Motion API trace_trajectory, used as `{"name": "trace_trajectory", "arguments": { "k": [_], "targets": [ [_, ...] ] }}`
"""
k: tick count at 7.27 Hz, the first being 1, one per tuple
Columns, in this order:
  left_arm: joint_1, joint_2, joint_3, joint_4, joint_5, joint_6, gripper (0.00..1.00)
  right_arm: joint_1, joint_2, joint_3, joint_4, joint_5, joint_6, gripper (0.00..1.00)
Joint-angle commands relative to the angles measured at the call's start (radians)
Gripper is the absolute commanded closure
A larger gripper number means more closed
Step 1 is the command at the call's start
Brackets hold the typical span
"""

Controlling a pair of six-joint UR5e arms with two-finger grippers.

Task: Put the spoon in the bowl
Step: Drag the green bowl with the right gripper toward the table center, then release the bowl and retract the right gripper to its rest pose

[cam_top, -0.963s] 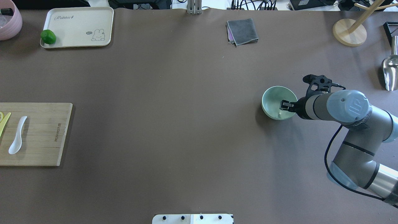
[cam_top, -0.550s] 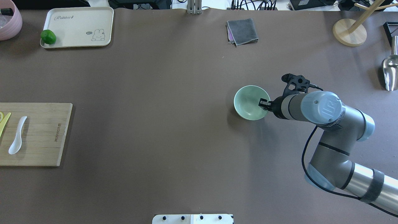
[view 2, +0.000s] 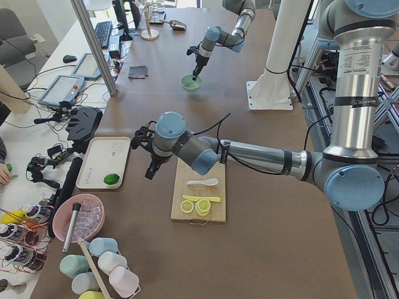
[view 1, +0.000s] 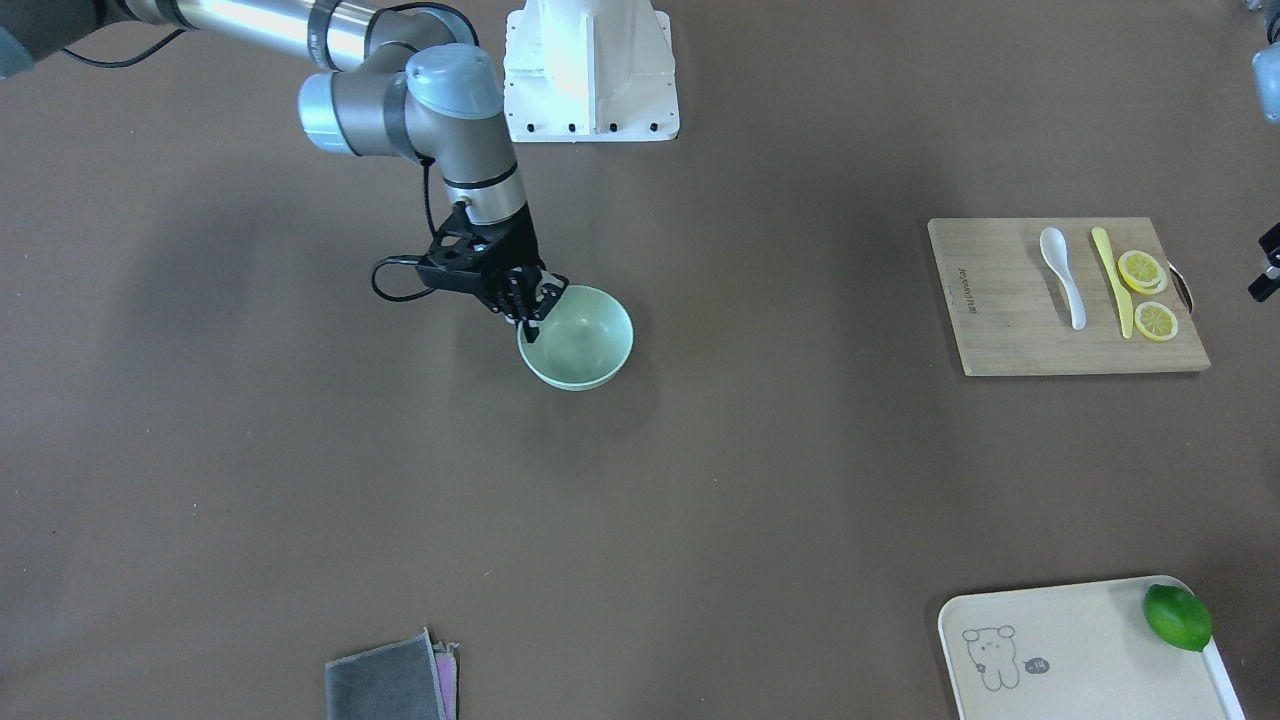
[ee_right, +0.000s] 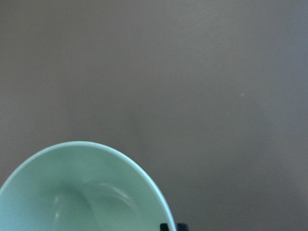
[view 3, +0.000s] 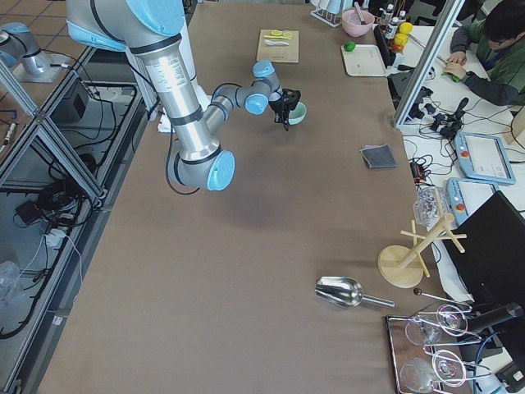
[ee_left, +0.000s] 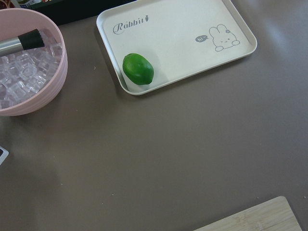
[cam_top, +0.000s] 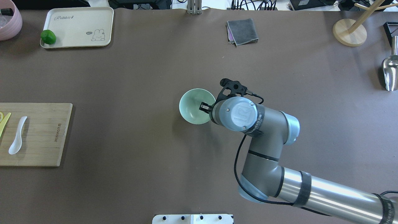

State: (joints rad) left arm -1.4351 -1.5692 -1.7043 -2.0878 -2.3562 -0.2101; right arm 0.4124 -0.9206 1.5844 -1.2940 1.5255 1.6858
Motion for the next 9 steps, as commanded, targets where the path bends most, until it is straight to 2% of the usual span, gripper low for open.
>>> {"name": "trace_trajectory", "arguments": {
  "k": [1,2,3,5,6,7,9],
  "targets": [
    [0.002,0.001,0.000,0.000,0.000,0.000,0.02,-0.038,0.120,-0.113,-0.008,-0.075,0.048,0.17],
    [0.010,0.000,0.000,0.002,0.000,-0.006,0.02,-0.030,0.123,-0.100,-0.010,-0.077,0.037,0.01],
    [0.034,0.000,-0.008,-0.006,-0.002,-0.163,0.02,0.021,0.118,-0.071,-0.019,-0.052,0.016,0.00],
    [0.176,0.033,-0.006,-0.201,0.017,-0.575,0.02,0.219,0.064,-0.006,-0.059,0.179,-0.188,0.00],
    [0.270,0.066,-0.008,-0.257,0.111,-0.709,0.02,0.323,0.005,0.030,-0.059,0.302,-0.345,0.00],
    [0.347,0.098,-0.009,-0.270,0.229,-0.744,0.02,0.426,-0.077,0.075,-0.059,0.412,-0.494,0.00],
    [0.395,0.191,-0.008,-0.303,0.249,-0.744,0.02,0.650,-0.253,0.155,-0.059,0.633,-0.784,0.00]
  ]
}}
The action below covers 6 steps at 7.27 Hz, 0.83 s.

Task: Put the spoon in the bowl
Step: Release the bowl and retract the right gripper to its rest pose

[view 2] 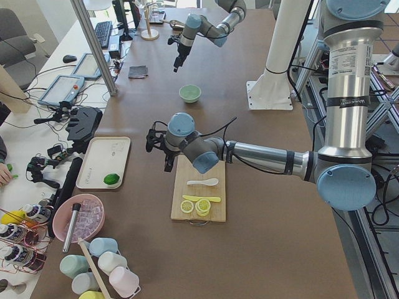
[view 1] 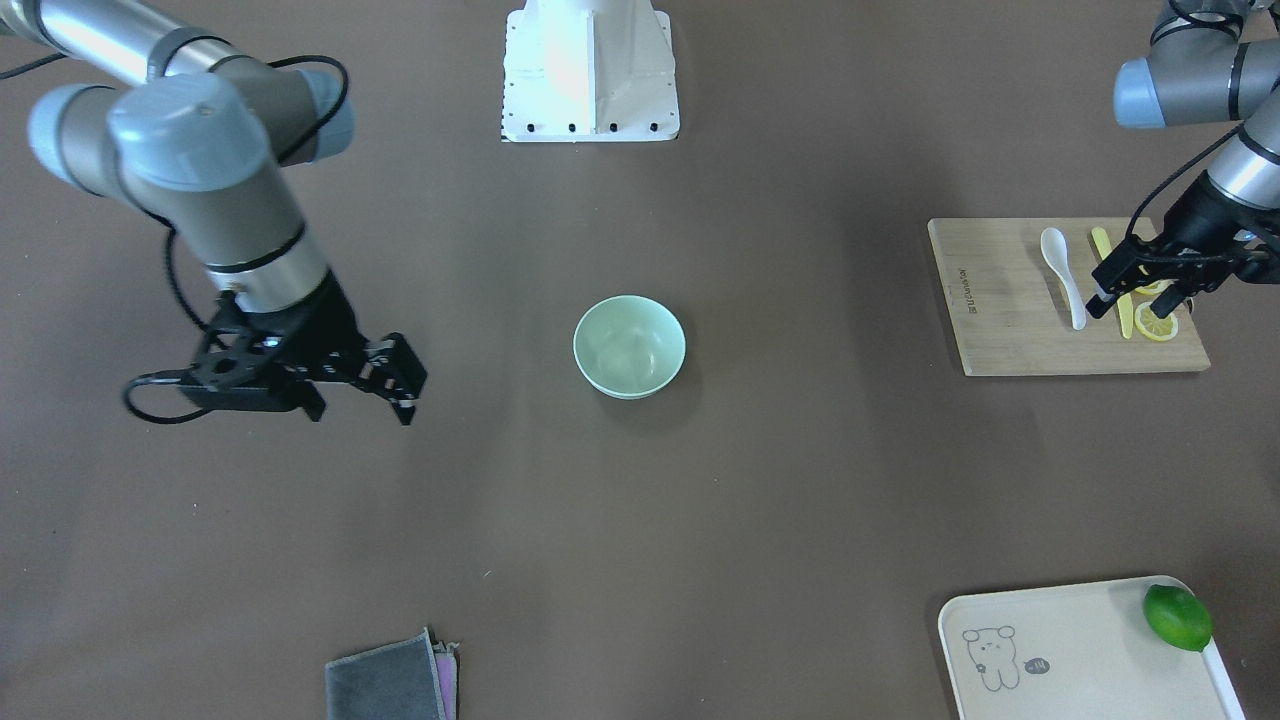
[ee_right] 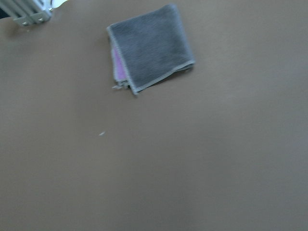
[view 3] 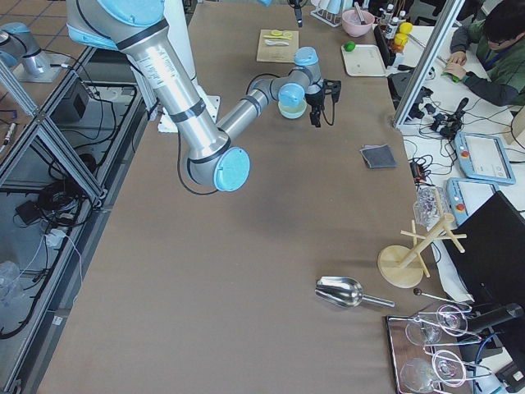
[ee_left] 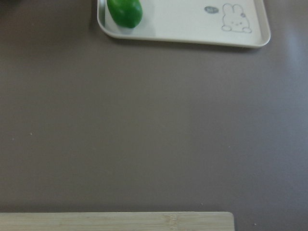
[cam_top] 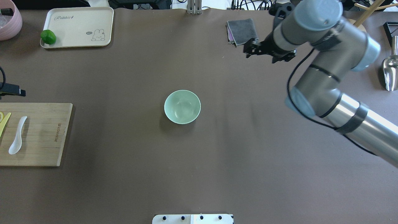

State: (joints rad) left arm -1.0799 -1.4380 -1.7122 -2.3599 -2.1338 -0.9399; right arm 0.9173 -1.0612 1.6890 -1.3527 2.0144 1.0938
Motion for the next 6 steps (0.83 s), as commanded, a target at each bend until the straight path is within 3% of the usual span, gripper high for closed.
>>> {"name": "trace_trajectory", "arguments": {
  "k": [1,5,6],
  "targets": [
    [0.047,0.104,0.002,-0.079,0.028,-0.014,0.03,0.243,-0.181,0.058,0.000,0.227,-0.324,0.00],
    [0.127,0.113,0.009,-0.085,0.084,-0.019,0.26,0.455,-0.396,0.051,0.003,0.328,-0.792,0.00],
    [0.141,0.113,0.014,-0.087,0.093,-0.019,0.31,0.477,-0.425,0.049,0.004,0.340,-0.833,0.00]
  ]
}}
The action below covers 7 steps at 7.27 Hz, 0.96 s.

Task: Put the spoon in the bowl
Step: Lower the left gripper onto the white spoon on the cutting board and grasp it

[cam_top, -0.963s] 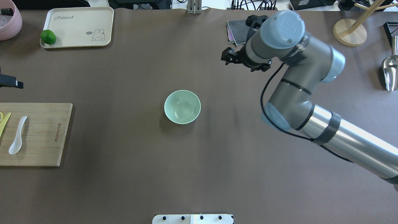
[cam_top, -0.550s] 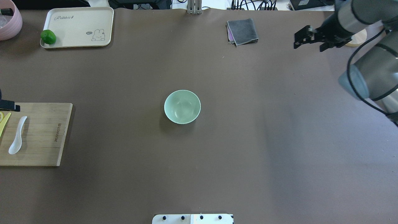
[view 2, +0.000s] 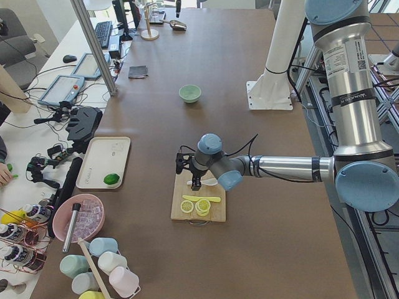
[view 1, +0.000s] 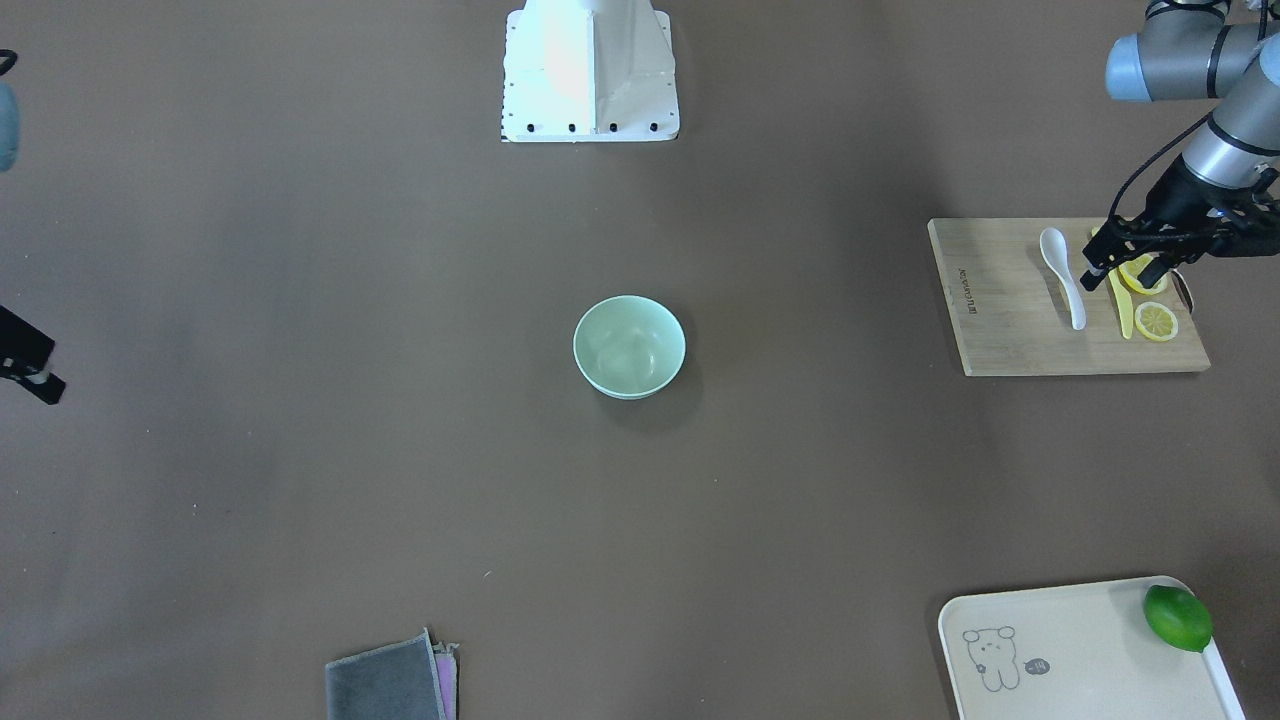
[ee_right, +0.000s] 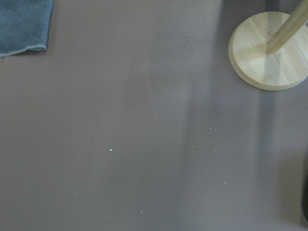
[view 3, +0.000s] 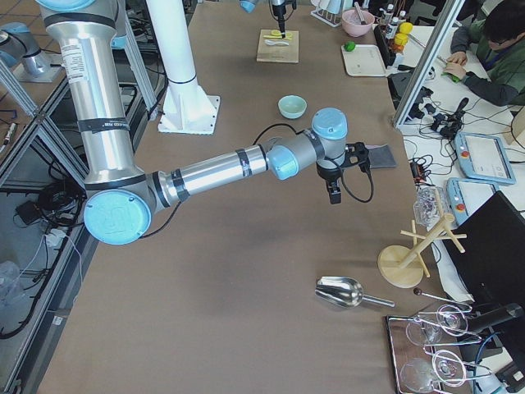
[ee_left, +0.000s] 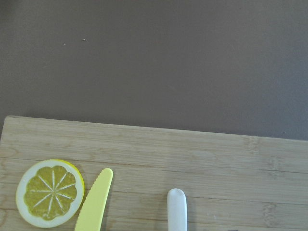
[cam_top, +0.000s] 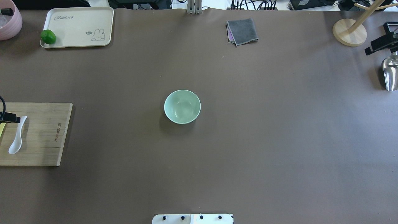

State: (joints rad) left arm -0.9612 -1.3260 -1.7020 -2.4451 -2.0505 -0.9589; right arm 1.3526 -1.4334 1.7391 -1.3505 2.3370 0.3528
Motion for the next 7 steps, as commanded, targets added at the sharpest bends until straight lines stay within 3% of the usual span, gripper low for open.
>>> {"name": "trace_trajectory", "arguments": {
  "k": [1,5,6,7],
  "targets": [
    [0.044,-0.004,0.022,-0.002,0.027,0.003,0.39,0.049,-0.076,0.000,0.008,0.018,-0.106,0.00],
    [0.075,-0.016,0.061,-0.028,0.038,0.006,0.56,0.053,-0.088,0.002,0.010,0.018,-0.121,0.00],
    [0.079,-0.031,0.070,-0.031,0.038,0.003,0.68,0.053,-0.088,0.002,0.010,0.018,-0.121,0.00],
    [0.078,-0.038,0.068,-0.038,0.038,0.000,1.00,0.053,-0.088,0.003,0.010,0.019,-0.121,0.00]
  ]
}}
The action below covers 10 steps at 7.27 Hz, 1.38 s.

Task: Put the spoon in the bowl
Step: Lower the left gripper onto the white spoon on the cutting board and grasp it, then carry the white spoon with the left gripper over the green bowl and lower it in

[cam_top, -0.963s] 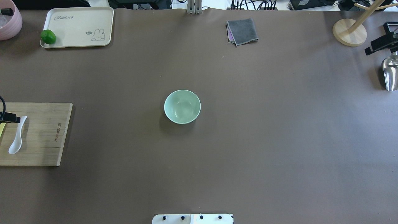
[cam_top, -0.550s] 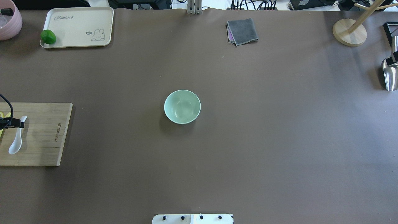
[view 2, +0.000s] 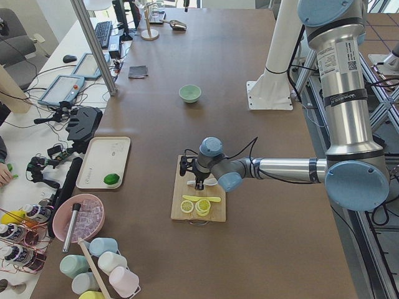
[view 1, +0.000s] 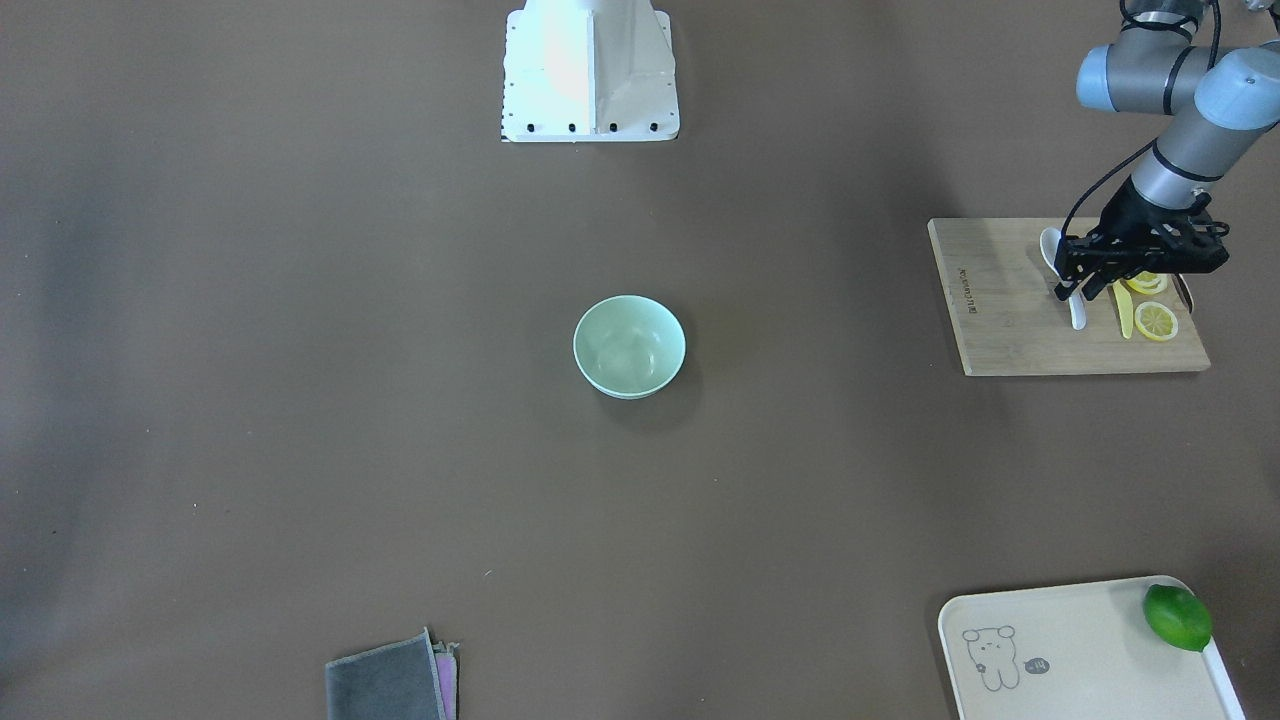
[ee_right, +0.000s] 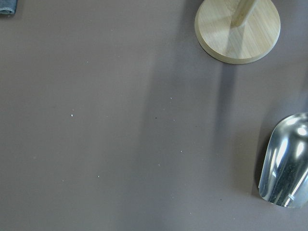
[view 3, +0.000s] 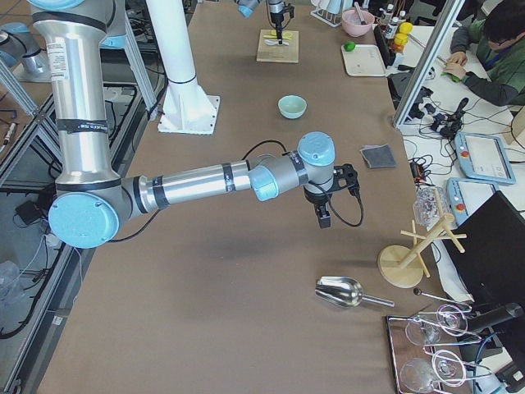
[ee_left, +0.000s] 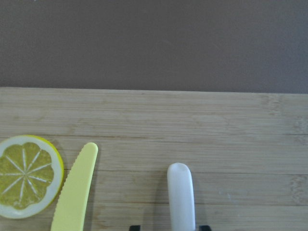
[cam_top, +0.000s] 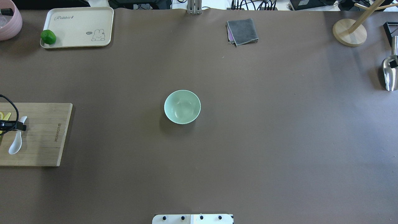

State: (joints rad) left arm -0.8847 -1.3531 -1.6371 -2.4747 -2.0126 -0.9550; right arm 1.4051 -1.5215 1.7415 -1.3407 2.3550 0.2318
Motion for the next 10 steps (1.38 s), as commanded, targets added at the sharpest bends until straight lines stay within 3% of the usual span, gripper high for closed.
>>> {"name": "trace_trajectory", "arguments": {
  "k": [1,3,6,8,10],
  "targets": [
    [0.001,-0.027,-0.003,-0.009,-0.001,-0.005,1.00,0.000,-0.002,0.003,0.000,0.001,0.000,0.00],
    [0.001,-0.123,-0.033,0.019,-0.032,-0.068,1.00,0.000,-0.012,0.000,0.000,-0.003,0.000,0.00],
    [0.054,-0.488,-0.030,0.219,-0.031,-0.395,1.00,0.003,-0.023,0.000,0.000,-0.005,0.006,0.00],
    [0.243,-0.755,0.006,0.418,0.162,-0.566,1.00,0.011,-0.032,0.003,0.000,-0.005,0.006,0.00],
    [0.297,-0.866,0.066,0.474,0.240,-0.651,1.00,0.012,-0.035,0.004,0.000,-0.005,0.007,0.00]
  ]
}}
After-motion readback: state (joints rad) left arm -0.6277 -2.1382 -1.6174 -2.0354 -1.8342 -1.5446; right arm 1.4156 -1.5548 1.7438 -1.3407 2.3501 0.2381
